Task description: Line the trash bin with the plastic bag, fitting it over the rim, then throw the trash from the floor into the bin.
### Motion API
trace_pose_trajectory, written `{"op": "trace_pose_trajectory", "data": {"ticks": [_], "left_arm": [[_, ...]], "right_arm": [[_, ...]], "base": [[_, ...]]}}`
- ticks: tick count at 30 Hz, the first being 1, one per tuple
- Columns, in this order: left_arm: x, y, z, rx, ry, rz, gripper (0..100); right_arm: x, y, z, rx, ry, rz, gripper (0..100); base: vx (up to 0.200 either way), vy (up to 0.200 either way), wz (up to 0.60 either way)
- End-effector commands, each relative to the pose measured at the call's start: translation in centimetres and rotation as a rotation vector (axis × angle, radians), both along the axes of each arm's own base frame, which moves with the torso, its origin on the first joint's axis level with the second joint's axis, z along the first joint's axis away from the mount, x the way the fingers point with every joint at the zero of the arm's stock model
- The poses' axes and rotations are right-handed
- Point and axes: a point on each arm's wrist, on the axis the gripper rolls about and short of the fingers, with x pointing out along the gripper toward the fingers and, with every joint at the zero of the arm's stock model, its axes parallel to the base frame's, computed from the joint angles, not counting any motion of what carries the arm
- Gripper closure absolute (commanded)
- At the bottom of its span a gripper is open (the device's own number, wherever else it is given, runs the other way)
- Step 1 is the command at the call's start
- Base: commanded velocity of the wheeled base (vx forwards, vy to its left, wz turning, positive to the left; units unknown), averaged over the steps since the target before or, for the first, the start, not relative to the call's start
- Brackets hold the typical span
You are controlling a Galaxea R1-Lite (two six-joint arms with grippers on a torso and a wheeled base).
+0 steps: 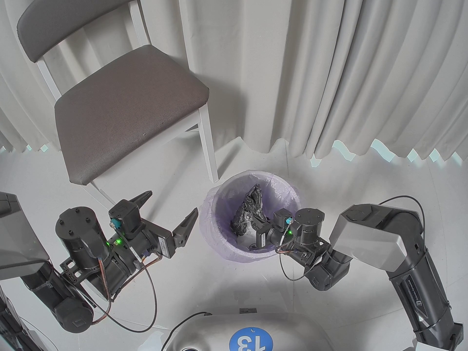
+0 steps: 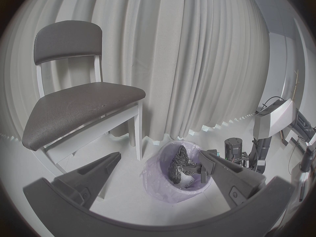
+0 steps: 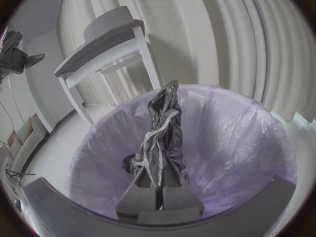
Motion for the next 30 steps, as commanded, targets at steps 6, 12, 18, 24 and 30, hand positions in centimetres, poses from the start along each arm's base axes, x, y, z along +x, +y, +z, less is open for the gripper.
{"op": "trace_pose_trajectory", "data": {"ticks": [6, 12, 18, 24, 30], "left_arm": [[0.1, -0.1, 0.0, -0.005, -0.009, -0.001, 0], [0.1, 0.0, 0.1, -0.006, -0.011, 0.001, 0], [0.0, 0.0, 0.2, -0.009, -0.017, 0.001, 0], [-0.1, 0.0, 0.3, -0.011, -0.019, -0.002, 0], [-0.2, -0.1, 0.3, -0.011, -0.019, -0.005, 0]], "right_arm": [[0.1, 0.1, 3.1, 0.032, -0.055, 0.001, 100], [-0.7, -0.3, 7.0, 0.053, -0.098, 0.001, 100], [-1.7, -1.0, 10.0, 0.067, -0.133, 0.001, 100], [-3.9, -1.8, 14.0, 0.090, -0.178, 0.009, 100], [-5.3, -2.0, 15.2, 0.097, -0.183, 0.022, 100]], "base": [[0.000, 0.000, 0.00], [0.000, 0.000, 0.00], [0.000, 0.000, 0.00], [0.000, 0.000, 0.00], [0.000, 0.000, 0.00]]}}
